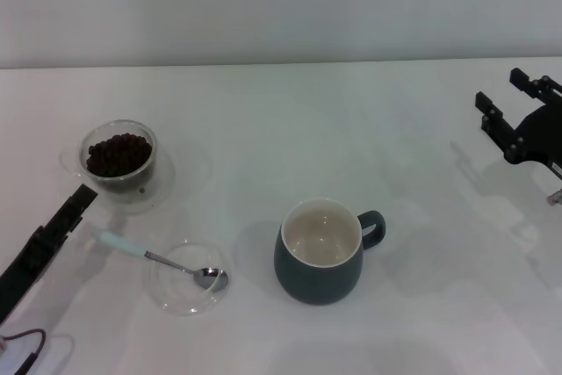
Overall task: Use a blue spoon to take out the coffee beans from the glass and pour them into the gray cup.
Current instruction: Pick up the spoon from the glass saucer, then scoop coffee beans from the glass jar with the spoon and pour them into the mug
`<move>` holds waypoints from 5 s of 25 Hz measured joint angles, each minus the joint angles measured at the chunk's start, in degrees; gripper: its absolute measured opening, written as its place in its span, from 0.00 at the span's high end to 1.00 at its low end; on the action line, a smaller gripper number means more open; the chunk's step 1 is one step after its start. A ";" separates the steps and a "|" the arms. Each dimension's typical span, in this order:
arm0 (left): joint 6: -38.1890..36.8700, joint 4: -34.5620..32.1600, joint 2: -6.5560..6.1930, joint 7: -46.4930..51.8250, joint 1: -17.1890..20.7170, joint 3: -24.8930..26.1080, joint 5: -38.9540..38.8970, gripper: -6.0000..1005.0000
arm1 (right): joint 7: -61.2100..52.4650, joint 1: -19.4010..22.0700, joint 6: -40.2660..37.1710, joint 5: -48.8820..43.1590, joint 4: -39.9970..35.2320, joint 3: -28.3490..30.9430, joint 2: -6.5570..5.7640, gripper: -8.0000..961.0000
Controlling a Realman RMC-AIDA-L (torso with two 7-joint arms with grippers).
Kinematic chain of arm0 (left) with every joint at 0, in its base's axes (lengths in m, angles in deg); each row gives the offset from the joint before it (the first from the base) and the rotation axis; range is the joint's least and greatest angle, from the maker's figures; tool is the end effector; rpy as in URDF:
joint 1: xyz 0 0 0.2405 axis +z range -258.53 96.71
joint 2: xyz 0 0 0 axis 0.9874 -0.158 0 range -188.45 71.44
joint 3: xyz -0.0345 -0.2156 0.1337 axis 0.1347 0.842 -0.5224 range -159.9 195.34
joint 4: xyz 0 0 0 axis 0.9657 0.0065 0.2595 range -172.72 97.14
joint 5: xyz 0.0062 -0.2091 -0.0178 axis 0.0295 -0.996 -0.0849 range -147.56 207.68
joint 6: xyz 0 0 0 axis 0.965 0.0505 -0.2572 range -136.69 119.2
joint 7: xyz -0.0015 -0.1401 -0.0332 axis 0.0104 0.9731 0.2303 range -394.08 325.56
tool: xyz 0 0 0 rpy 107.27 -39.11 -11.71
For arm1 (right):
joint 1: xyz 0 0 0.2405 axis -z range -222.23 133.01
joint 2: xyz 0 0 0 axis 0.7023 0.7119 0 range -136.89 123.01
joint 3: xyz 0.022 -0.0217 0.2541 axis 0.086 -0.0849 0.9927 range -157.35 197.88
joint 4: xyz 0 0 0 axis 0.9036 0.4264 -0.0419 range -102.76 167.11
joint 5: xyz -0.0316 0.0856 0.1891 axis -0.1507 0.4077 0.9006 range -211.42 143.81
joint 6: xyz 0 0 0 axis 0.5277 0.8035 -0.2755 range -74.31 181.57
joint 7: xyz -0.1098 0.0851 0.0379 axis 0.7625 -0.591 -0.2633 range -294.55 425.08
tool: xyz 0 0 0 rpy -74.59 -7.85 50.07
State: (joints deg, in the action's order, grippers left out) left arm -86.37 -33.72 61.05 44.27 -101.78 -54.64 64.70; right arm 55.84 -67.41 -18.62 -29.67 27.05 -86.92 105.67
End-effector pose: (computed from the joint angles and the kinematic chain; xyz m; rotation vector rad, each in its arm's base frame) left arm -0.3466 0.2584 -0.0487 -1.5635 -1.6122 -1.3066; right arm 0.3494 0.3147 0.0150 -1.8864 0.2336 0.5486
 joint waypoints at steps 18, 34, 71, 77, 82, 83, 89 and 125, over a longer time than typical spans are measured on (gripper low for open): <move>4.64 -0.21 -0.02 8.41 -1.28 -0.15 6.37 0.23 | 1.44 0.28 -0.68 -0.17 -0.24 2.58 0.41 0.43; 3.16 -1.46 0.39 8.58 -1.27 -0.14 9.51 0.23 | 1.50 2.27 -3.69 -0.14 -0.24 2.75 0.39 0.43; 0.61 -5.10 -0.46 12.11 1.17 -0.15 9.92 0.87 | 3.01 5.74 -9.64 0.05 -0.06 4.09 2.28 0.43; -1.64 -9.23 -0.91 11.28 3.03 -0.14 9.93 0.87 | 3.02 5.76 -9.34 0.09 -0.23 4.10 2.37 0.43; -2.82 -18.76 -1.88 11.03 7.34 -0.14 9.93 0.87 | 3.02 5.38 -9.31 0.09 -0.24 4.09 2.36 0.43; -2.92 -20.48 -2.20 11.02 8.02 -0.04 9.92 0.87 | 3.02 5.32 -9.30 0.09 -0.24 4.09 2.36 0.43; -2.93 -27.08 -5.72 12.10 9.66 0.36 9.67 0.87 | 3.02 5.09 -9.17 0.08 -0.24 4.09 2.34 0.43; 18.23 -29.05 -15.53 21.78 -4.71 1.88 23.76 0.87 | 2.57 4.19 -2.41 -0.01 -5.96 3.65 2.79 0.43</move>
State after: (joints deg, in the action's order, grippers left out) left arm -68.14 -62.76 45.53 66.05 -106.49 -52.76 88.46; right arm 58.41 -63.23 -21.03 -29.68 21.09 -83.26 108.46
